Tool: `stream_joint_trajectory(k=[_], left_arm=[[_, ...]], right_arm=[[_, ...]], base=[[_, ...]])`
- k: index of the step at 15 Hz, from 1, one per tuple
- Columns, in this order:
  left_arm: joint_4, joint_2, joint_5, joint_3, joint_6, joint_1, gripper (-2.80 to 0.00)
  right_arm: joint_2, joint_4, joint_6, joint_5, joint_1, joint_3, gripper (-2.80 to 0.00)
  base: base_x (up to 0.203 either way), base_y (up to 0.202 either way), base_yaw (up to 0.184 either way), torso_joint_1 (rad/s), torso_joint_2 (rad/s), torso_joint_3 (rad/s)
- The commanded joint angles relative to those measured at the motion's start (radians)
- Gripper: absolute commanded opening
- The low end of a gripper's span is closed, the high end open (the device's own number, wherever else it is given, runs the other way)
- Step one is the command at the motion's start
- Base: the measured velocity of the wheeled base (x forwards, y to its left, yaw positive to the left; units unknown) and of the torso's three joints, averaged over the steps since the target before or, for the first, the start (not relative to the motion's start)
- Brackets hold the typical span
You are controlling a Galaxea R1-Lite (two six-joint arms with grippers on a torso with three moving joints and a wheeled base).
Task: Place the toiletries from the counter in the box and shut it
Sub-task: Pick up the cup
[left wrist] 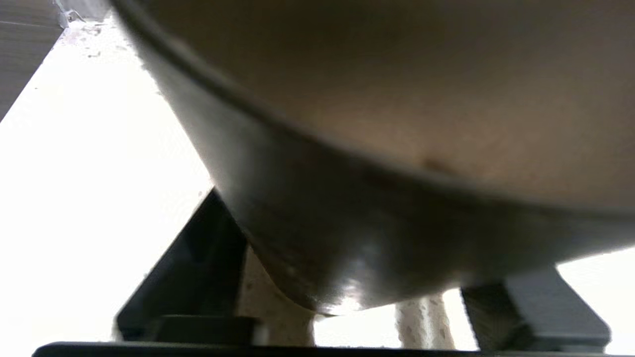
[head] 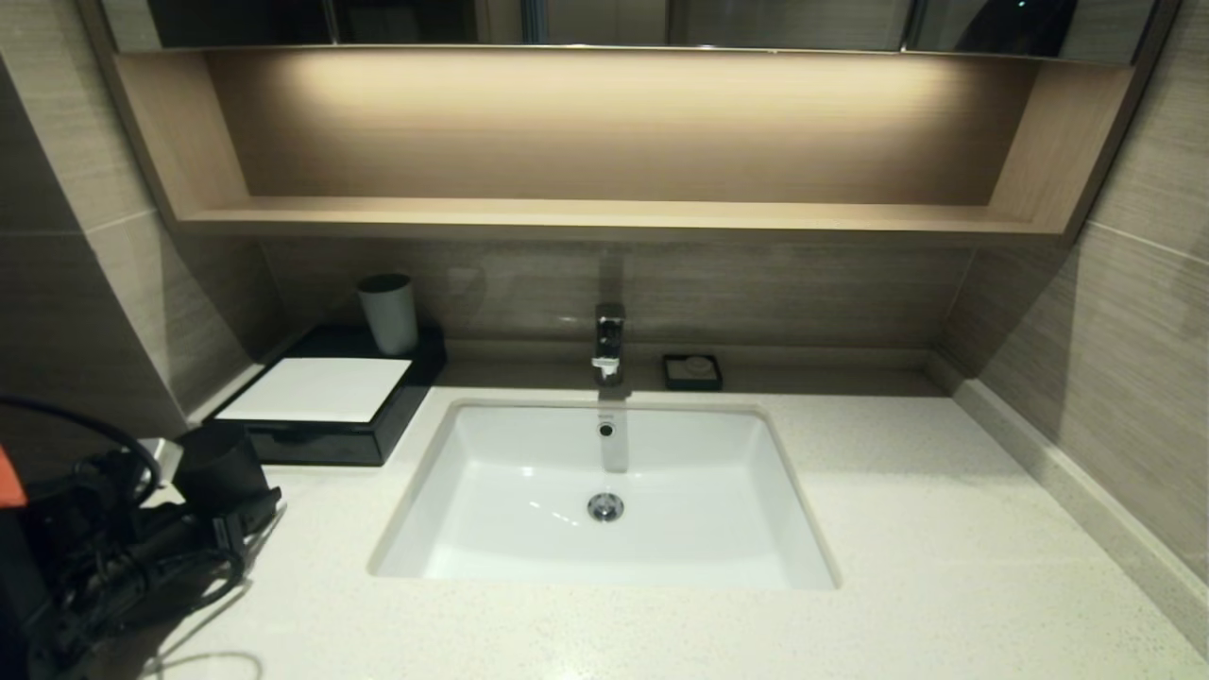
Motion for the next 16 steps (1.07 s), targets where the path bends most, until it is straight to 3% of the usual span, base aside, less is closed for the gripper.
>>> stream_joint_trajectory(k=[1, 8, 16], left_arm=[[-0.009, 0.001, -0.003, -0.003, 0.002, 0.001, -2.80], [-0.009, -0.017, -0.003, -0.007, -0.007, 0.000, -2.80], [-0.009, -0.148, 0.009, -0.008, -0.060, 0.013, -2.80]], right_arm=[[0.000, 0.000, 0.000, 0.000, 0.000, 0.002, -2.80], [0.000, 0.000, 0.000, 0.000, 0.000, 0.002, -2.80], [0.000, 0.000, 0.000, 0.000, 0.000, 0.002, -2.80]], base=[[0.000, 0.000, 0.000, 0.000, 0.00, 0.000], [0.000, 0.000, 0.000, 0.000, 0.00, 0.000], [0.000, 0.000, 0.000, 0.000, 0.00, 0.000]])
